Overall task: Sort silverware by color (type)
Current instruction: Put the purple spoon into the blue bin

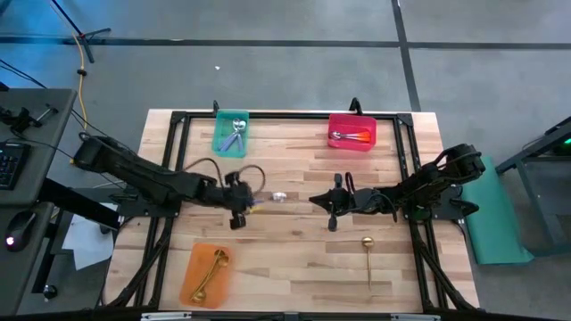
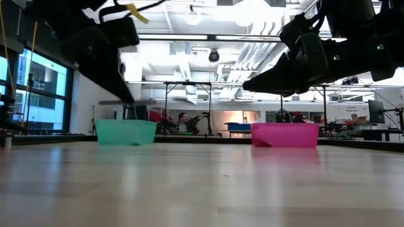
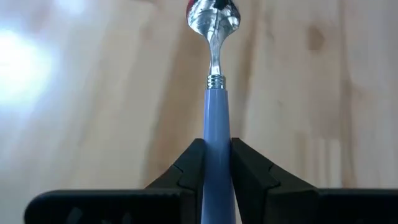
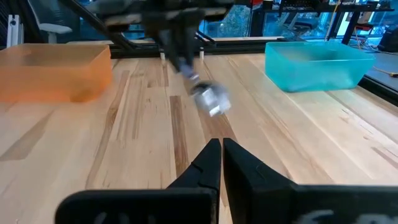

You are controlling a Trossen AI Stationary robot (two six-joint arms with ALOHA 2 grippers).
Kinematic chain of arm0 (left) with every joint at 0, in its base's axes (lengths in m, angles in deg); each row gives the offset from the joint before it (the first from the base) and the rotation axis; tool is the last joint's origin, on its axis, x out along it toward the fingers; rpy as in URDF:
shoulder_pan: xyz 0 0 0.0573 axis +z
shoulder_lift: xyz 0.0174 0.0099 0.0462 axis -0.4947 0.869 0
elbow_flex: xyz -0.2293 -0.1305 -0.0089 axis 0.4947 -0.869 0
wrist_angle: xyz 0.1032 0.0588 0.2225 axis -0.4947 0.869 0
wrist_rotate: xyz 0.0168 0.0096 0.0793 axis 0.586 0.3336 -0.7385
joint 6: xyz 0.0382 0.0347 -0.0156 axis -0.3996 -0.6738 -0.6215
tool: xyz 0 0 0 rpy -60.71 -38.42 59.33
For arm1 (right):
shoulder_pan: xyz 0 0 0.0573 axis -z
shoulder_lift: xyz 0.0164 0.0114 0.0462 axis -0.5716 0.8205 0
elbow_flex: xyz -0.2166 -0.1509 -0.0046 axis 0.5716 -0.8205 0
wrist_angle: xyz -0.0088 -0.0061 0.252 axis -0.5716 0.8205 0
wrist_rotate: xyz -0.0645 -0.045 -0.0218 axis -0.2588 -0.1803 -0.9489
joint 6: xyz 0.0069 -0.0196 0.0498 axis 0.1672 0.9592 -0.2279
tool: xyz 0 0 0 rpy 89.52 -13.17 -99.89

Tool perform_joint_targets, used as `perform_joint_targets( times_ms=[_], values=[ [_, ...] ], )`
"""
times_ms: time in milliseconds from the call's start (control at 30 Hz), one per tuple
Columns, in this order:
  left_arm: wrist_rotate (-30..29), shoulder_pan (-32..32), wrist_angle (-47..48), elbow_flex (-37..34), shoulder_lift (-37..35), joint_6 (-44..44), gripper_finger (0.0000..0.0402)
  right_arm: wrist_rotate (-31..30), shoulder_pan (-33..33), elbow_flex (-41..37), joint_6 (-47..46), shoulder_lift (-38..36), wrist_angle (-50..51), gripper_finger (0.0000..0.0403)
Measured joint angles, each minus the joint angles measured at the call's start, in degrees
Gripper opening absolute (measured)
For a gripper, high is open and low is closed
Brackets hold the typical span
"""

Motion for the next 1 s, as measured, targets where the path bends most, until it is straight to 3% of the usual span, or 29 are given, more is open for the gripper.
perform_joint_targets(
  times_ms=[333,633,800,1000],
  values=[
    [-5.43,14.47,3.45,-1.85,-13.6,1.62,0.0046,0.0,0.0,0.0,-1.07,-0.02,0.32,0.0],
    [-5.25,34.08,10.08,-2.2,-13.55,-3.13,0.0046,0.0,-0.01,0.0,-1.09,-0.02,0.33,0.0],
    [1.99,44.65,4.74,-4.8,-13.02,-6.46,0.0046,0.0,0.0,0.0,-1.59,-0.02,0.62,0.0],
    [7.92,53.08,0.5,-7.2,-11.52,-8.37,0.0046,0.0,0.0,0.0,-1.97,-0.02,0.98,0.0]
  ],
)
